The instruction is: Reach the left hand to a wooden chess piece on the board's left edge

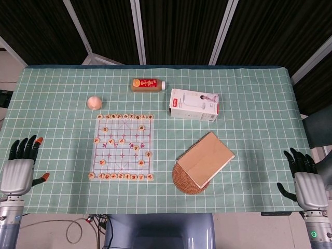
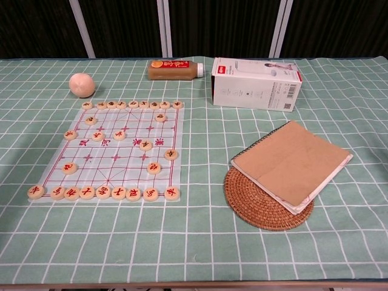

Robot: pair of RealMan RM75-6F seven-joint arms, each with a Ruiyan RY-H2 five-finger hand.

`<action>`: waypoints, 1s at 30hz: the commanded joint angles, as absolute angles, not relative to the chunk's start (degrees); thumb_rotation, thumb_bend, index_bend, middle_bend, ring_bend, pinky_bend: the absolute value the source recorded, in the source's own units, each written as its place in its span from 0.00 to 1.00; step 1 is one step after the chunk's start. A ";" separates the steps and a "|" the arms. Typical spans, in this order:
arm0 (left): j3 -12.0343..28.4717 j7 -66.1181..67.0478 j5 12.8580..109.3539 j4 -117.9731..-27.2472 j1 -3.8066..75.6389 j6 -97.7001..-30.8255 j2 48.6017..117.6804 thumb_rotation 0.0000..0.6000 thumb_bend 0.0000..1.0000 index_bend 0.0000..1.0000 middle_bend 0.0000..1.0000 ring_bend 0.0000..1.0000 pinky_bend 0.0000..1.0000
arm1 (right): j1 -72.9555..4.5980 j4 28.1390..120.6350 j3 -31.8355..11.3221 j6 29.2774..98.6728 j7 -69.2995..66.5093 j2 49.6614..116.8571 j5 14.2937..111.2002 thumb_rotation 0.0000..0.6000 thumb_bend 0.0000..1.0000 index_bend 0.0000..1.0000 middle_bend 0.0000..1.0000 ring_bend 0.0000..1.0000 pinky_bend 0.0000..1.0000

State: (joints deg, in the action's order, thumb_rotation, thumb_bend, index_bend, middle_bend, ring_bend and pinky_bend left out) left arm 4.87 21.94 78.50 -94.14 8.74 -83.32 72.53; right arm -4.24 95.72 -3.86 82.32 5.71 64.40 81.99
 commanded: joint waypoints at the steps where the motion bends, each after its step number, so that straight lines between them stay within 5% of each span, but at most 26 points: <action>1: 4.83 21.93 78.47 -94.21 8.72 -83.31 72.44 1.00 0.00 0.00 0.00 0.00 0.00 | -4.22 95.72 -3.79 82.37 5.71 64.36 82.15 1.00 0.34 0.00 0.00 0.00 0.00; 24: 4.92 23.03 78.21 -95.00 8.84 -83.44 72.36 1.00 0.00 0.00 0.00 0.00 0.01 | -4.06 95.95 -3.61 82.52 5.06 64.01 82.49 1.00 0.34 0.00 0.00 0.00 0.00; 27: 5.34 23.78 78.12 -95.02 9.05 -83.75 72.47 1.00 0.00 0.00 0.06 0.01 0.07 | -4.08 95.97 -3.64 82.45 5.05 64.00 82.40 1.00 0.34 0.00 0.00 0.00 0.00; 30: 5.93 24.50 77.85 -95.01 9.35 -83.99 72.71 1.00 0.00 0.00 0.24 0.12 0.21 | -4.08 96.00 -3.66 82.42 5.00 63.98 82.33 1.00 0.34 0.00 0.00 0.00 0.00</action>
State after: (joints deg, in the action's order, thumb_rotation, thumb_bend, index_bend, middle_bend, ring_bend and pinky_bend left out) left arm 5.75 24.28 77.98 -95.01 9.22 -83.93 72.62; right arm -4.08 96.00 -3.66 82.42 5.00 63.98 82.33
